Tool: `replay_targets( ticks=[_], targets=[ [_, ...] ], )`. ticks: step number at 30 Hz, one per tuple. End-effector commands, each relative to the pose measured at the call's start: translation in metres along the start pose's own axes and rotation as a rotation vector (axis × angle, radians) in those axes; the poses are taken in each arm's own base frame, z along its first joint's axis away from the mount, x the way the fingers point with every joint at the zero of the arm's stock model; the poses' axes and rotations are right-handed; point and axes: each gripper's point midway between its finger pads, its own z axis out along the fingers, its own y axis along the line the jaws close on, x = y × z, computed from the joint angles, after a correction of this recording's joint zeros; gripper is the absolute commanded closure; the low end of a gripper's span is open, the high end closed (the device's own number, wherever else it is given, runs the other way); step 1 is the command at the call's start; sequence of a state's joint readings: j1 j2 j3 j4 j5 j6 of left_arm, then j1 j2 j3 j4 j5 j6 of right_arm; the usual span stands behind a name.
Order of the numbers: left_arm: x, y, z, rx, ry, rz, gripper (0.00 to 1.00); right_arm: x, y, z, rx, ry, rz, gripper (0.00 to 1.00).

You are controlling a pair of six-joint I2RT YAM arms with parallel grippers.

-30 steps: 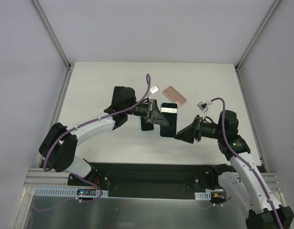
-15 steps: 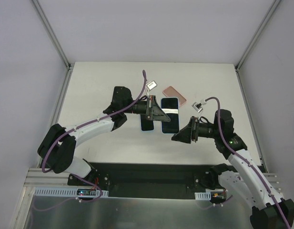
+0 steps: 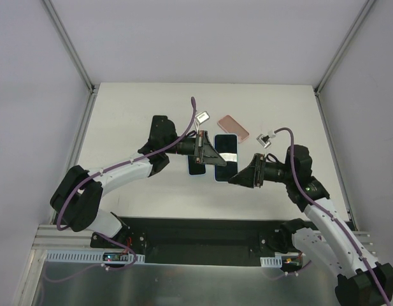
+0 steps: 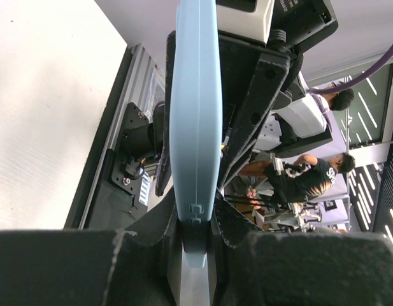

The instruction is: Put the phone into the phone case

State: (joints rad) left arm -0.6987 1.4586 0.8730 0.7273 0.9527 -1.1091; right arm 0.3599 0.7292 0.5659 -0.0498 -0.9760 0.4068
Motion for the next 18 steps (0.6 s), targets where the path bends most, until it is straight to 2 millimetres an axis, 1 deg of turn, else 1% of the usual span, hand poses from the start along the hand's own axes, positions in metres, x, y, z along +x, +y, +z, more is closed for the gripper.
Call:
replay_targets(
  ticks=[1, 2, 3, 4, 6, 7, 8, 9, 11, 13, 14, 15, 16, 18],
  targets=[
    [-0.006, -0.025, -0.003, 0.079, -0.009, 0.114, 1.00, -0.023, 0.020, 0.000, -0.039, -0.056, -0.075, 0.62],
    [-0.005, -0.023, -0.002, 0.070, -0.008, 0.127, 1.00, -0.024, 0.021, 0.000, -0.041, -0.058, -0.079, 0.75],
    [-0.005, -0.018, -0.002, 0.047, -0.005, 0.112, 1.00, -0.024, 0.022, 0.000, -0.042, -0.059, -0.081, 0.81],
    [-0.004, -0.015, -0.002, 0.030, -0.002, 0.110, 1.00, -0.024, 0.024, -0.001, -0.045, -0.060, -0.082, 0.91],
    [-0.006, -0.005, -0.002, -0.020, -0.013, 0.152, 1.00, -0.025, 0.025, -0.001, -0.043, -0.064, -0.075, 0.97],
    [-0.003, 0.004, -0.003, -0.066, 0.003, 0.120, 1.00, -0.026, 0.024, -0.001, -0.039, -0.067, -0.067, 0.99],
    [-0.004, 0.007, -0.003, -0.086, -0.006, 0.154, 1.00, -0.027, 0.024, -0.001, -0.033, -0.070, -0.050, 0.99],
    [-0.004, 0.010, -0.004, -0.095, -0.004, 0.153, 1.00, -0.027, 0.022, 0.000, -0.025, -0.070, -0.036, 0.98],
    [-0.002, 0.013, -0.004, -0.105, 0.001, 0.149, 1.00, -0.027, 0.015, 0.001, 0.009, -0.067, 0.004, 0.87],
    [-0.002, 0.012, -0.004, -0.104, 0.002, 0.149, 1.00, -0.026, 0.012, 0.001, 0.022, -0.070, 0.013, 0.79],
    [-0.002, 0.012, -0.004, -0.104, 0.004, 0.148, 1.00, -0.026, 0.008, 0.002, 0.033, -0.076, 0.015, 0.80],
    [-0.001, 0.012, -0.005, -0.105, 0.006, 0.147, 1.00, -0.026, 0.007, 0.002, 0.036, -0.076, 0.012, 0.86],
    [-0.001, 0.013, -0.005, -0.109, 0.007, 0.145, 1.00, -0.025, 0.005, 0.003, 0.040, -0.075, 0.014, 0.98],
    [0.000, 0.016, -0.006, -0.123, 0.010, 0.142, 1.00, -0.024, 0.003, 0.003, 0.043, -0.073, 0.019, 0.99]
  ],
)
